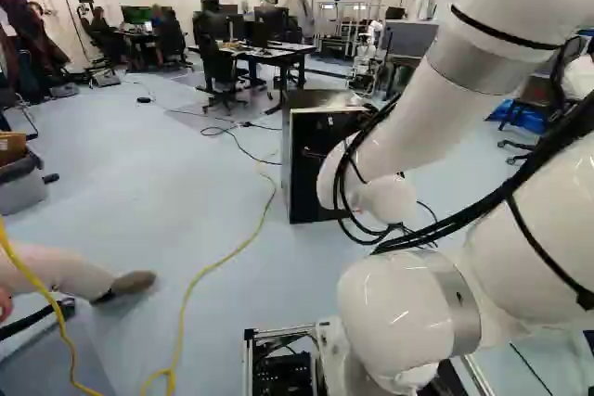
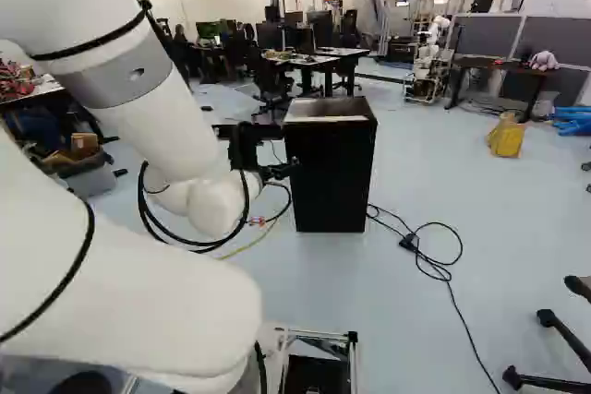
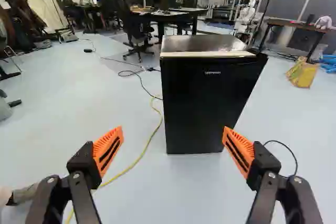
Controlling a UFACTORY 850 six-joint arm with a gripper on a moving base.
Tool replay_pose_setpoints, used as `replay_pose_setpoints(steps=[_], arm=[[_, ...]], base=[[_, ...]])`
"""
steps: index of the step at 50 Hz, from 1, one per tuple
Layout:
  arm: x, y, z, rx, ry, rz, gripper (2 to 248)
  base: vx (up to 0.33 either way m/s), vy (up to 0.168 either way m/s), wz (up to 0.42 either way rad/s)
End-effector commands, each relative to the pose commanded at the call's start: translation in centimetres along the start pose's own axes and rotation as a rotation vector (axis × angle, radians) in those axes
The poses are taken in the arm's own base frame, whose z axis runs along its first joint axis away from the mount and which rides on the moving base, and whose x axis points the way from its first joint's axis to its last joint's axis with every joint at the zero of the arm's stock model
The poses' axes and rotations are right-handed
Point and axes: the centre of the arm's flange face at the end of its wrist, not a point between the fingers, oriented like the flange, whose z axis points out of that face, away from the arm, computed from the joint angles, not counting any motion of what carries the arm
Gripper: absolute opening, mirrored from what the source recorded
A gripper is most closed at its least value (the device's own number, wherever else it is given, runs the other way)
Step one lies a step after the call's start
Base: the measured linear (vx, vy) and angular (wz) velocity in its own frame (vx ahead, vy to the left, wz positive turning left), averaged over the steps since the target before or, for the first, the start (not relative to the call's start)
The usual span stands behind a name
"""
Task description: Grab a drink from the fridge
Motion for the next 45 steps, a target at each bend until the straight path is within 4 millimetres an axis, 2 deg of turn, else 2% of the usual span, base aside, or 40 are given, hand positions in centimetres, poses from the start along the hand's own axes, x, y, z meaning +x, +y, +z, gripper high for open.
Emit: replay_pose_setpoints(steps=[45], arm=[[0.0, 0.0, 0.0, 0.0, 0.0, 0.0, 247]], base=[[0.026, 0.001, -0.002]])
